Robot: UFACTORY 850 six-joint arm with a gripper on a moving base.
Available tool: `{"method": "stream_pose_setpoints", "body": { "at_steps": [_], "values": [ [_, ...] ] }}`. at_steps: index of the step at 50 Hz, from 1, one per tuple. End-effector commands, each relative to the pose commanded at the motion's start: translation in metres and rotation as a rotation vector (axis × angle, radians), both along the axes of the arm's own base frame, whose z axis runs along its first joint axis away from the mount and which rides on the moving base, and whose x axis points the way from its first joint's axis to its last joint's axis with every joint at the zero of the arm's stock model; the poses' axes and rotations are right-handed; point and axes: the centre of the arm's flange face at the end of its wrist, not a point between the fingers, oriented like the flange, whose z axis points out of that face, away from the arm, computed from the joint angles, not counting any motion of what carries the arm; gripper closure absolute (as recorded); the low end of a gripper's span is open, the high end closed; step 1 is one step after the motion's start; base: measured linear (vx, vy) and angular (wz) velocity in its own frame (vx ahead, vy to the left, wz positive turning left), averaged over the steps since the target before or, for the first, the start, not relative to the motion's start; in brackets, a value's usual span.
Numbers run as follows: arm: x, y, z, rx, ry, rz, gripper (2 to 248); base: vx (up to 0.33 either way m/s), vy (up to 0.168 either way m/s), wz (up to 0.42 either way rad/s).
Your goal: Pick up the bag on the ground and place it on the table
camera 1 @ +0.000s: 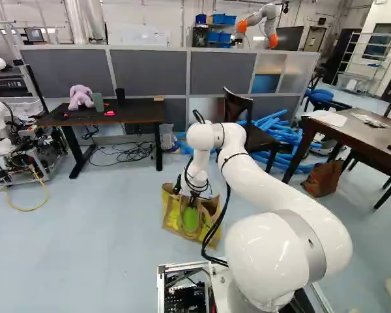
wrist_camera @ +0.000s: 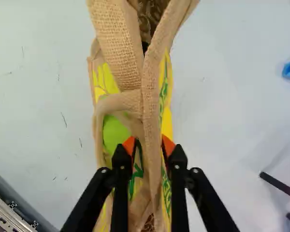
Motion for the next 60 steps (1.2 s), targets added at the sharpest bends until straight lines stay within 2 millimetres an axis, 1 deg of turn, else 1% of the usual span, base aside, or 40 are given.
{"method": "stream_pose_setpoints", "body": {
  "at_steps": [1,6,7,11,12,21,26,60],
  "values": [
    [0.0,0.0,0.0,0.0,0.0,0.0,170,0.0,0.0,0.0],
    [0.0,0.0,0.0,0.0,0.0,0.0,170,0.0,0.0,0.0],
    [0.0,0.0,0.0,0.0,0.0,0.0,206,0.0,0.0,0.0],
    [0.0,0.0,0.0,0.0,0.0,0.0,206,0.0,0.0,0.0],
    [0.0,0.0,0.0,0.0,0.0,0.0,225,0.0,0.0,0.0],
    [0.0,0.0,0.0,0.0,0.0,0.0,225,0.0,0.0,0.0],
    [0.0,0.0,0.004,0.0,-0.001,0.0,225,0.0,0.0,0.0],
    [0.003,-0.001,0.052,-0.015,0.026,-0.001,225,0.0,0.0,0.0]
  ]
}}
